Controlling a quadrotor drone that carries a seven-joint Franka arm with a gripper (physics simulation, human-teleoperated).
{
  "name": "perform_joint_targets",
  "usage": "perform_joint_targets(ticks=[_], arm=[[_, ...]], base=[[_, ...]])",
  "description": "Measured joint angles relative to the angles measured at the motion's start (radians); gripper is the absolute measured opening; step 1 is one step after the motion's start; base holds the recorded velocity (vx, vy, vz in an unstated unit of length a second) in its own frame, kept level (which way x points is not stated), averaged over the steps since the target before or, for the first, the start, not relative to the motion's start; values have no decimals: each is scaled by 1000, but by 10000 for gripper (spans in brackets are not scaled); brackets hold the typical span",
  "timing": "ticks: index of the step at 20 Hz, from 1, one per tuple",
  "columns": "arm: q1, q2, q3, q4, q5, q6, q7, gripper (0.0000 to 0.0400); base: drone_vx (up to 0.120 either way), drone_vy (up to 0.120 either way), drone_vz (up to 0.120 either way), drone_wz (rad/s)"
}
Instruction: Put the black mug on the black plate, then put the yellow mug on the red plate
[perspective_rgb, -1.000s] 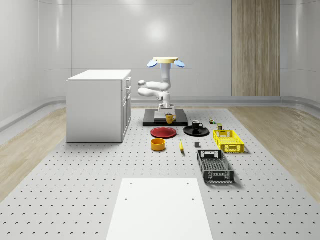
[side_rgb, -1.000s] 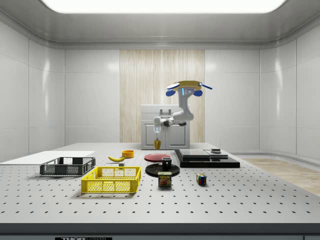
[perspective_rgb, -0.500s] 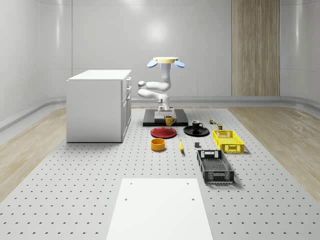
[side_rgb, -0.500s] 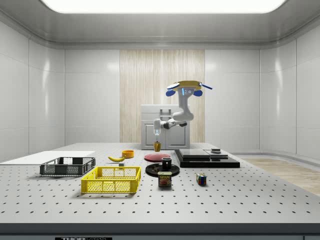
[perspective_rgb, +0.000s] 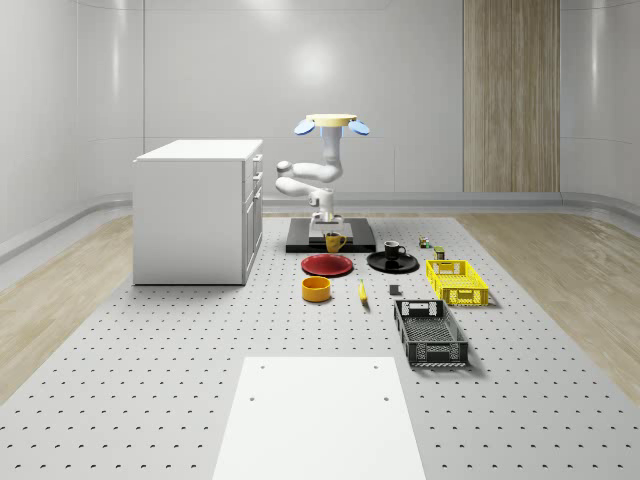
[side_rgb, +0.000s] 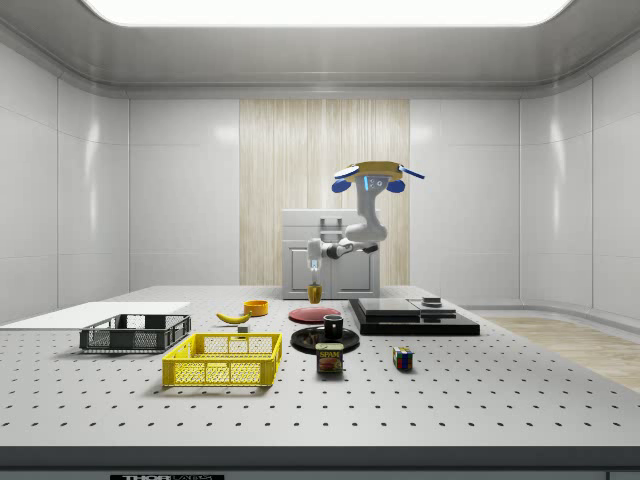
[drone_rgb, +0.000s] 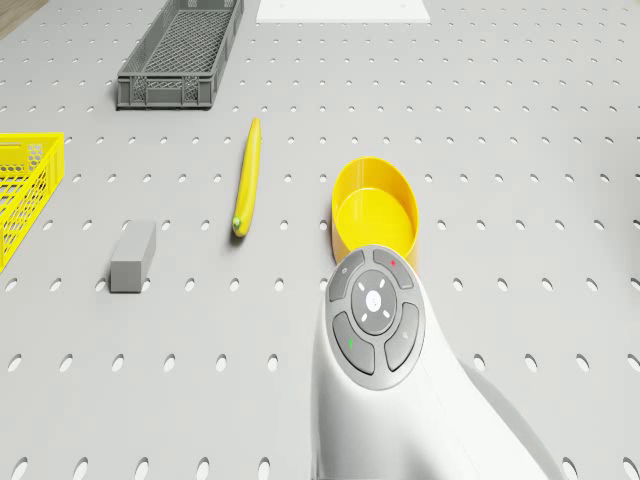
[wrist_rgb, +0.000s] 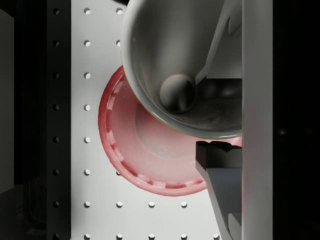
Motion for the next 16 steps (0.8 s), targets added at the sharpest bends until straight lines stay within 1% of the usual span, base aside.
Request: perform_joint_targets(ticks=[7,16], arm=[[42,-3,-14,17,-10,14,-56,110],[29,12,-111,69,-100,56,-74,110]], base=[[0,0,0,0],[0,0,0,0]])
